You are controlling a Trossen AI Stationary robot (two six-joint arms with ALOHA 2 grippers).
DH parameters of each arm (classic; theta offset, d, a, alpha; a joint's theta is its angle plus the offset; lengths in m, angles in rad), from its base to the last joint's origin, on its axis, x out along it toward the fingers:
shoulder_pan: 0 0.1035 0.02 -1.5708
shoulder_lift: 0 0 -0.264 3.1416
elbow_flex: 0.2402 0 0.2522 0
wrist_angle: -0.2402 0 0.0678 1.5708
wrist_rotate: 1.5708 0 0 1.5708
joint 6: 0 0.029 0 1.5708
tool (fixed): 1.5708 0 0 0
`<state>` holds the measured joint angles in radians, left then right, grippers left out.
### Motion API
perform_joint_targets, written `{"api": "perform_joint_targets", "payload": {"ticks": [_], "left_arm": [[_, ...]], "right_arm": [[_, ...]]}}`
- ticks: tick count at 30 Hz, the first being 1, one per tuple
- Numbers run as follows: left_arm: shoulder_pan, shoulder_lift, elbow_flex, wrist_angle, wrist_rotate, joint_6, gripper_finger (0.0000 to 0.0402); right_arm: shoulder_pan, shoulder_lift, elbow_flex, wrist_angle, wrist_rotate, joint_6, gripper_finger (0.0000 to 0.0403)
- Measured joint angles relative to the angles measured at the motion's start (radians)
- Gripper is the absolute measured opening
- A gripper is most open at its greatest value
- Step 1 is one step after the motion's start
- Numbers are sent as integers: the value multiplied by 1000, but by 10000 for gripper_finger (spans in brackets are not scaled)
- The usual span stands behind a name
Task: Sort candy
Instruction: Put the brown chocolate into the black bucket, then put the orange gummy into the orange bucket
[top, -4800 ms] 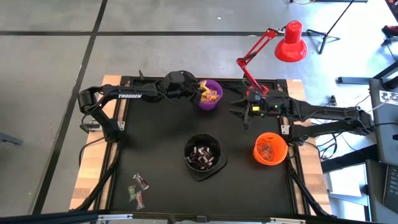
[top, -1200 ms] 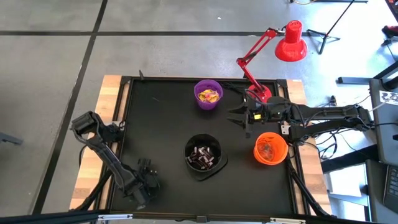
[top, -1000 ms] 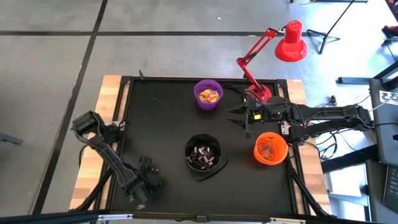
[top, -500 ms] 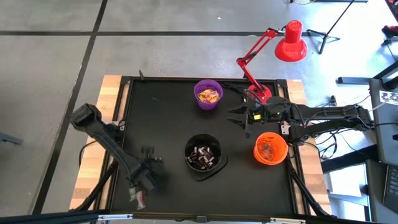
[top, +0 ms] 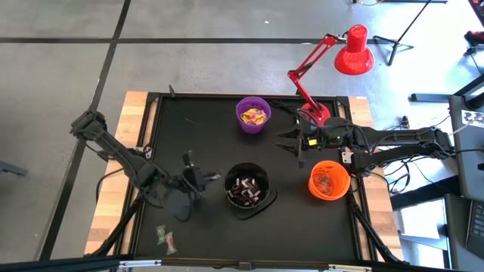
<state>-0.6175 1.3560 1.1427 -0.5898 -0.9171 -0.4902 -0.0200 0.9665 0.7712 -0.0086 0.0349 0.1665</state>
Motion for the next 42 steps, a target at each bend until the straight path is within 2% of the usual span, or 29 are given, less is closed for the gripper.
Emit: {"api": "perform_joint_targets", "payload": {"ticks": [3,6,9,19,26,30,34,38,42], "left_arm": [[40,6,0,233,92,183,12],[95,35,0,467,260,334,12],[150,75,0,613,406,416,12],[304,226,0,633,626,327,20],[347,252,0,613,678,287,102],[345,202,1,524,684,281,139],[312,107,51,250,700,205,148],[213,33,99,-62,701,40,144],[60,23,99,-271,707,-213,143]], "right_arm": [[0,0,0,1,0,0,166],[0,0,0,4,0,-2,166],[0,0,0,4,0,-2,166],[0,0,0,-12,0,-2,166],[0,0,0,-24,0,-2,166],[1,0,0,-25,-1,-1,166],[1,0,0,-26,-1,-1,166],[1,0,0,-27,-1,-1,166],[1,0,0,-24,-1,-1,166]]}}
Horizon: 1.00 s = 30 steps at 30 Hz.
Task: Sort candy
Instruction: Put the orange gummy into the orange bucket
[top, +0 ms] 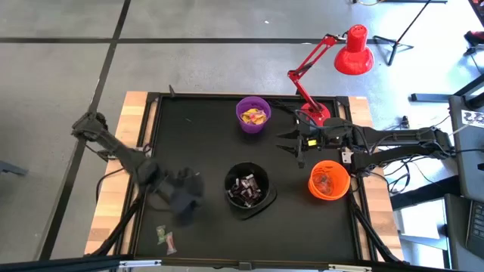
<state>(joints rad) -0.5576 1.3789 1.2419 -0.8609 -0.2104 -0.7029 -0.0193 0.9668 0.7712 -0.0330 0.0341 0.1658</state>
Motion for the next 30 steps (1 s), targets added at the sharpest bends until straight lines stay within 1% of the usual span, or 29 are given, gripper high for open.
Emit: {"api": "perform_joint_targets", "payload": {"ticks": [2,6,9,12,15,18,24,27,30], "left_arm": [[-79,16,-16,-50,6,-135,143],[-220,62,-70,-37,40,-363,143],[-307,101,-98,11,67,-504,143],[-373,143,-119,75,68,-608,143],[-409,182,-122,125,70,-670,143],[-430,225,-122,149,96,-709,143],[-440,318,-123,175,201,-711,143],[-440,352,-123,176,229,-706,143],[-440,377,-123,173,230,-703,143]], "right_arm": [[0,0,0,3,0,0,166],[0,0,0,12,0,0,166],[0,0,0,13,0,0,166],[0,0,0,8,0,1,166],[0,0,0,8,0,9,166],[0,0,0,8,0,11,166],[0,0,0,8,0,12,166],[0,0,0,8,0,12,166],[0,0,0,8,0,12,166]]}}
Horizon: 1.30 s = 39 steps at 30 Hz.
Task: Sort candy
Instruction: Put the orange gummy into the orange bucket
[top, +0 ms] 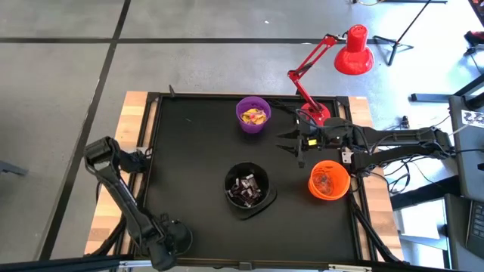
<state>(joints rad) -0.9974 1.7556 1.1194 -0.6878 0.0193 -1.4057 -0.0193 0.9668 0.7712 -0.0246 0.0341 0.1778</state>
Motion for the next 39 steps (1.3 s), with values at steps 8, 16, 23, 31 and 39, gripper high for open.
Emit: {"api": "perform_joint_targets", "payload": {"ticks": [8,16,23,31,39], "left_arm": [[0,46,0,-52,3,81,143],[20,47,-1,-170,-5,123,103],[77,47,-2,-206,-9,216,7],[158,46,-2,-209,-83,320,0],[142,17,-2,-276,-73,112,0]], "right_arm": [[0,0,0,-1,0,0,166],[0,0,0,-1,0,0,166],[0,0,0,-1,0,0,166],[0,0,0,-7,0,-1,166],[0,0,0,-35,0,0,166]]}}
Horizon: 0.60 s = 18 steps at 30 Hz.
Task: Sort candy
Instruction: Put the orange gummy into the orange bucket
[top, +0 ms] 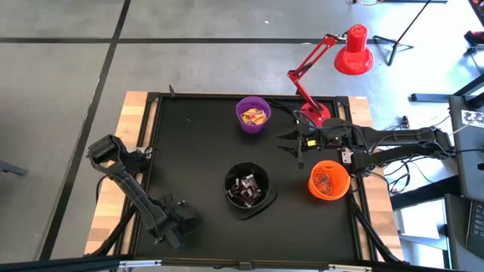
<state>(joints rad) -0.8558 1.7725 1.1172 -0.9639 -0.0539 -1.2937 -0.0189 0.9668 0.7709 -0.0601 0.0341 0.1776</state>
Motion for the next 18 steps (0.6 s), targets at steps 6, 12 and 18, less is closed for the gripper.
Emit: {"api": "perform_joint_targets", "payload": {"ticks": [6,12,18], "left_arm": [[-120,-101,0,-25,-168,-342,8],[-244,-134,0,-56,-258,-684,79],[-208,-128,-27,-43,-171,-721,168]], "right_arm": [[0,0,0,5,0,0,166],[0,0,0,7,18,-3,166],[0,2,0,11,19,-3,166]]}}
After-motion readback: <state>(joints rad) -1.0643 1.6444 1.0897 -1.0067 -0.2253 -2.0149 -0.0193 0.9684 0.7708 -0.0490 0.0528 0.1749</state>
